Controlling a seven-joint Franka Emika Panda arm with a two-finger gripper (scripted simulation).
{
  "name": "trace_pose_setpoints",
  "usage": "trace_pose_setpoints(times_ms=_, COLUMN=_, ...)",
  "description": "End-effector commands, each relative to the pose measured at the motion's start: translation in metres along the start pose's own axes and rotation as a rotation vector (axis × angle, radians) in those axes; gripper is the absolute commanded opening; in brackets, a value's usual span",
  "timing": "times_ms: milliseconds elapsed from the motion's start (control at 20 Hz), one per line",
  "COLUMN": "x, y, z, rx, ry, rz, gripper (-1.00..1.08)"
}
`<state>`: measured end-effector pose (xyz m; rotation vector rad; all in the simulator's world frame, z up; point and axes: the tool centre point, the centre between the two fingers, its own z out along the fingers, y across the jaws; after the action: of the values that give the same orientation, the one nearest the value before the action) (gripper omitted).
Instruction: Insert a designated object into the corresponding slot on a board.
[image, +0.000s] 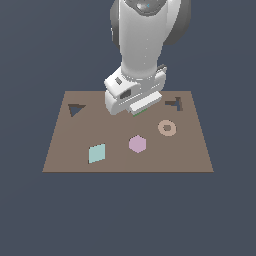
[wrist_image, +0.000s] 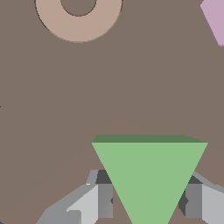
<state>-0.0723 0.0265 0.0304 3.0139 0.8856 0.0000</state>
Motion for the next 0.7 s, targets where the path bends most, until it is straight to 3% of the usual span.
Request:
trace_pose_setpoints(times_ms=0, x=0.0002, y=-0.0003, z=0.0004, rx=0.000, ry=0.000, rz=-0.001, gripper=-1.00)
trace_pose_setpoints(times_ms=650, x=0.0028, y=0.0083, z=-0.0004, rx=0.000, ry=0.000, rz=0.066, gripper=-1.00)
